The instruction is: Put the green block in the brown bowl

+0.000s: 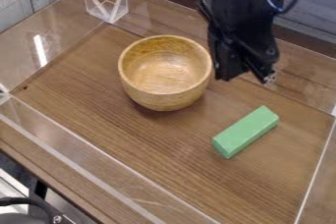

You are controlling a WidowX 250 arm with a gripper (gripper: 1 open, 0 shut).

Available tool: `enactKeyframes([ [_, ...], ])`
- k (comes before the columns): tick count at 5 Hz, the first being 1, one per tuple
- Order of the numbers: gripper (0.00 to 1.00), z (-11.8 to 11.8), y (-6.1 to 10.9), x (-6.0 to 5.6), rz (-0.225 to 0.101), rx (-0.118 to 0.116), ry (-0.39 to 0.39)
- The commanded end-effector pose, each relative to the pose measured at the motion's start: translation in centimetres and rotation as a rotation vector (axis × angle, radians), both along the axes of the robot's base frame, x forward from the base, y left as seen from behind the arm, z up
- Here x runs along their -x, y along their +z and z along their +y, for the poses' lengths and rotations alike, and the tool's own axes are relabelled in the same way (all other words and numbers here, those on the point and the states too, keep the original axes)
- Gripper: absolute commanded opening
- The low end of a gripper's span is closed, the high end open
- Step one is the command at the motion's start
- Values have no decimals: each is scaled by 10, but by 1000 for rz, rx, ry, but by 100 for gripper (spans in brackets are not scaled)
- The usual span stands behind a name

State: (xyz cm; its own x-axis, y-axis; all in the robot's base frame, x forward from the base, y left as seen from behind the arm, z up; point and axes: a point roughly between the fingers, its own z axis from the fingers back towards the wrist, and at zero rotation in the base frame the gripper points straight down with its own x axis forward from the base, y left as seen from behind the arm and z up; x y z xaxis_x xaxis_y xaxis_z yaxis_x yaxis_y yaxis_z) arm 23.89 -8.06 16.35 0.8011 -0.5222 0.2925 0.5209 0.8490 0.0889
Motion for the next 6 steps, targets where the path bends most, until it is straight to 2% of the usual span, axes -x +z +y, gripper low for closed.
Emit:
enactKeyframes([
  [1,0,-5,2,-2,-20,14,44],
  [2,100,-6,-24,-7,21,34,15],
  [3,100,-8,-58,-14,71,60,-15],
  [4,100,-12,-75,-29,107,78,6],
  [5,100,-15,-87,-42,139,84,24],
  [6,100,-10,-109,-51,171,80,-14],
])
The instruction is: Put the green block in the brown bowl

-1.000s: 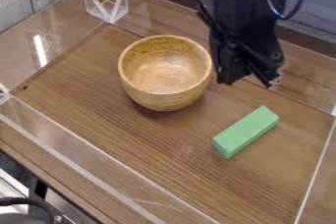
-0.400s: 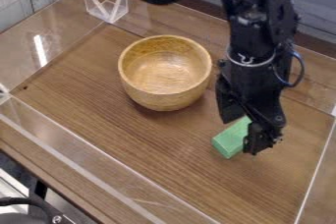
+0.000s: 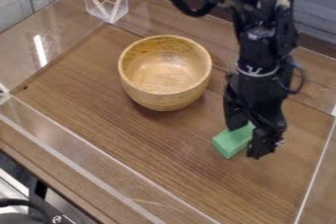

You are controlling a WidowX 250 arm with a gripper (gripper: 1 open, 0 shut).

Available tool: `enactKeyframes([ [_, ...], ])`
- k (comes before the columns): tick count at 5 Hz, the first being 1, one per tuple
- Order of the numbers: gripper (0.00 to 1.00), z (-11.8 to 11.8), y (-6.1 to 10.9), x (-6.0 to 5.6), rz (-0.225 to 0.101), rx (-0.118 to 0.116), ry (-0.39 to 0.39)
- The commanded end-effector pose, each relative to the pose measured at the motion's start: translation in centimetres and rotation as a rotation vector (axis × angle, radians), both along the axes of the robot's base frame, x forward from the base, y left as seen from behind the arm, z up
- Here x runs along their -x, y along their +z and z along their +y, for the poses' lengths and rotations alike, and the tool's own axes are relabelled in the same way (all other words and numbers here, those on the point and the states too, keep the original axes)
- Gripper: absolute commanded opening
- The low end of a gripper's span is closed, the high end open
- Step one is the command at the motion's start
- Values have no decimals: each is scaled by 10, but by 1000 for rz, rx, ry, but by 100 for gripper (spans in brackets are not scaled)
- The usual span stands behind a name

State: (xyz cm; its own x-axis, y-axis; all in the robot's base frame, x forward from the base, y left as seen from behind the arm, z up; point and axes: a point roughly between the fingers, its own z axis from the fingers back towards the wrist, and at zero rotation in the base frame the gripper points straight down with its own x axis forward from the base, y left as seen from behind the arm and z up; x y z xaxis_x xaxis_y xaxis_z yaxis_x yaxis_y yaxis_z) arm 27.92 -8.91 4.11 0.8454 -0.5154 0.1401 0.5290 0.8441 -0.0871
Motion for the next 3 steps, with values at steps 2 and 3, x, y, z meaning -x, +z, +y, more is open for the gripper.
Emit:
enactKeyframes([
  [2,100,16,-21,-26,2,11,-115],
  [3,100,28,-17,-29,35,20,-183],
])
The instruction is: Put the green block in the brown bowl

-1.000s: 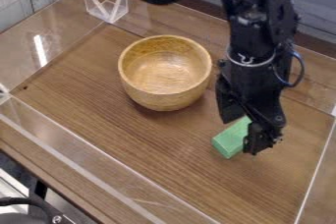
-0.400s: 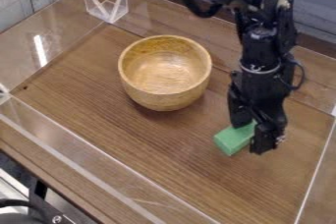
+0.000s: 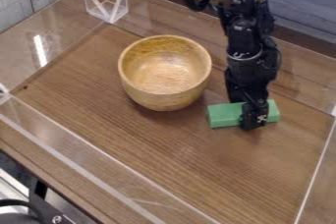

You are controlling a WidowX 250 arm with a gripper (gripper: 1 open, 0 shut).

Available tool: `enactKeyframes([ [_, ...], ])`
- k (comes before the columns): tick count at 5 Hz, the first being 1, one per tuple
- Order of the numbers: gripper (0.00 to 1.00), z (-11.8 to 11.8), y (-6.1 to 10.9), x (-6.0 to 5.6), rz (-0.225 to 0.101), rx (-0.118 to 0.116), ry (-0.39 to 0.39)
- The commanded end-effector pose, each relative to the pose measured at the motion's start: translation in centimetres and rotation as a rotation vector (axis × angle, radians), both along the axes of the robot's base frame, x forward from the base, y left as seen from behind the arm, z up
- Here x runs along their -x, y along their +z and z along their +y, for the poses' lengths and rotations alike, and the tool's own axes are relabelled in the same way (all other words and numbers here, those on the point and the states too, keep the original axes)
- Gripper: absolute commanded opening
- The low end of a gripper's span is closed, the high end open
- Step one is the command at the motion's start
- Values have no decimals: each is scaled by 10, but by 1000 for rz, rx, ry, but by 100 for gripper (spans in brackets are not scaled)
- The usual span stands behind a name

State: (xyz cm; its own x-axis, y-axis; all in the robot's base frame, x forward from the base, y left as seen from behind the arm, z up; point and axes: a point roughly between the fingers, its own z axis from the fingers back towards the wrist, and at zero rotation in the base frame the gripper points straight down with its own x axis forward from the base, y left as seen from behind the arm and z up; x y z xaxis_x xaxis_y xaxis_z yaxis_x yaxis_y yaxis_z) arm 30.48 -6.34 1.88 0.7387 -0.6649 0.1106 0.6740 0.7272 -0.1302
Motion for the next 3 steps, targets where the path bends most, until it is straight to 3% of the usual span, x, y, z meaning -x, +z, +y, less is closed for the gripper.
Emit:
enactKeyframes([
  [1,0,-3,12,-5,3,1,26],
  [3,0,-32,28,-7,65,-12,137],
])
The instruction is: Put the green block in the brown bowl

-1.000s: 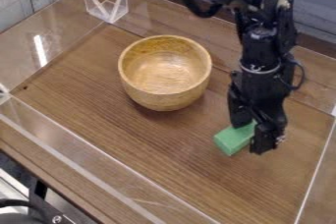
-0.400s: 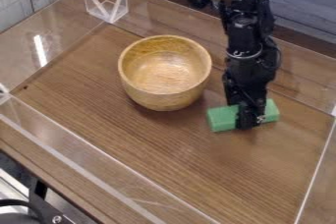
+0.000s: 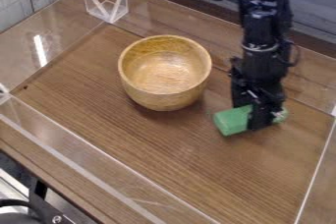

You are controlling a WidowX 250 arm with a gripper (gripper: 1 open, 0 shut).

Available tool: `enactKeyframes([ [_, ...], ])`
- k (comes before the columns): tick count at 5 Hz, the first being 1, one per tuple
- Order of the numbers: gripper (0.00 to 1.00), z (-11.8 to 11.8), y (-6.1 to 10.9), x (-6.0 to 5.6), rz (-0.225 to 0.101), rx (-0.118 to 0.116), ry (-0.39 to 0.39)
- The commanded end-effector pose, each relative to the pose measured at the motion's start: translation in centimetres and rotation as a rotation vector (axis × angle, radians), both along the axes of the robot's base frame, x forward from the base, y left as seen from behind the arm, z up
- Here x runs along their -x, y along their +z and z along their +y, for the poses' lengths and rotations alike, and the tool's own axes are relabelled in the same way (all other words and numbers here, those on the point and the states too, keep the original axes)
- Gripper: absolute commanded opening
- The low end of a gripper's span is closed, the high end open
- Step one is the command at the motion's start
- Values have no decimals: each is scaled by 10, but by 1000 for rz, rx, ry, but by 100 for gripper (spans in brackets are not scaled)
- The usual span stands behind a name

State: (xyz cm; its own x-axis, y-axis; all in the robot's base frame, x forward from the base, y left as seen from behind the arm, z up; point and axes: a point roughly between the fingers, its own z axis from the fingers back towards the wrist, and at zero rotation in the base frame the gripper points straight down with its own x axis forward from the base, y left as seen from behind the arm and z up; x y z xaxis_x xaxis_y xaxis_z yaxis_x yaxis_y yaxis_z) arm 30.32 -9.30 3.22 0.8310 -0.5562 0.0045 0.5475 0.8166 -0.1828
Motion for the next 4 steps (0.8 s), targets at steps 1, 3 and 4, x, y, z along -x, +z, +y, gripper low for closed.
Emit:
enactKeyframes([
  [1,0,-7,1,-6,-21,34,84],
  [3,0,-5,-5,-6,39,8,176],
  [4,0,-7,-7,-7,67,-19,196],
])
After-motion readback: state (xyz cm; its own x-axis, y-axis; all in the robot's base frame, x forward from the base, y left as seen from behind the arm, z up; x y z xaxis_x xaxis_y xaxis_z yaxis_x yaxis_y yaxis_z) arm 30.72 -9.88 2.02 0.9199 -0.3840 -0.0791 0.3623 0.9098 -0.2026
